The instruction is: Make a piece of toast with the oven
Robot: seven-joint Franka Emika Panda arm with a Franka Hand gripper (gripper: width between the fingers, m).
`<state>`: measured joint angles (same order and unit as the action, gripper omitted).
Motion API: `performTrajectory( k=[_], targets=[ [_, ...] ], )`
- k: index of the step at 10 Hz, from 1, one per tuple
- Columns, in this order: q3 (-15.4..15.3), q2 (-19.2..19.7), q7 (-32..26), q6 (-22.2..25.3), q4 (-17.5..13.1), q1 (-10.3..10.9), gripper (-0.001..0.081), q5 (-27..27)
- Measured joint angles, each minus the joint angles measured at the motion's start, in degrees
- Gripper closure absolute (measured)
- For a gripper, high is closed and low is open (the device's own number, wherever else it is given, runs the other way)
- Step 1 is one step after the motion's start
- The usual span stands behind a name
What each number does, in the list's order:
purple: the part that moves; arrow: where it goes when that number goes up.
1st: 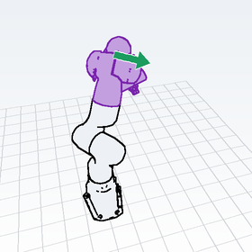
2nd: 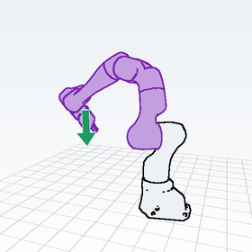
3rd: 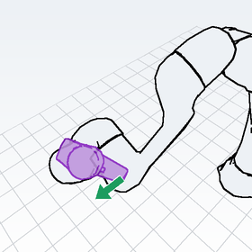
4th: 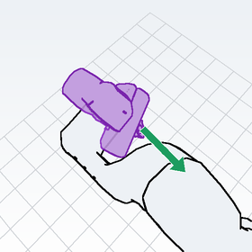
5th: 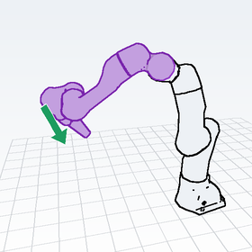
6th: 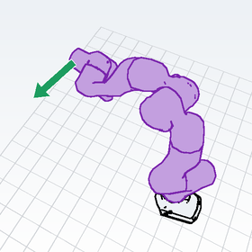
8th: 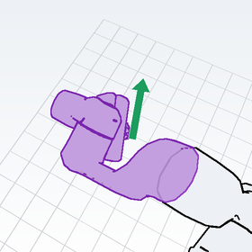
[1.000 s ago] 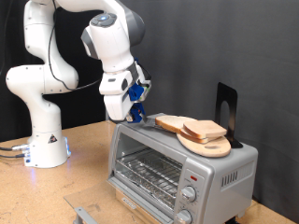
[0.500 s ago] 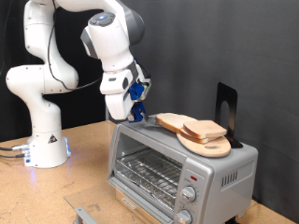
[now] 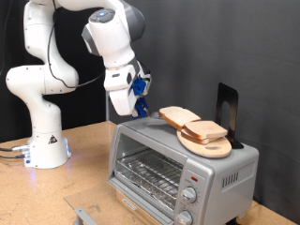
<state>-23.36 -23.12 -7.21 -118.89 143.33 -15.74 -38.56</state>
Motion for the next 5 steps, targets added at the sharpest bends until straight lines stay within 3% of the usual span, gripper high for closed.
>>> performTrajectory(
  k=[2, 5],
  targets=[
    [0.0, -0.4, 0.0, -1.3, 0.2, 0.0, 0.0313, -1.4],
    [0.0, -1.7, -3.4, -7.4, 2.1, 0.0, 0.0313, -7.0]
  ],
)
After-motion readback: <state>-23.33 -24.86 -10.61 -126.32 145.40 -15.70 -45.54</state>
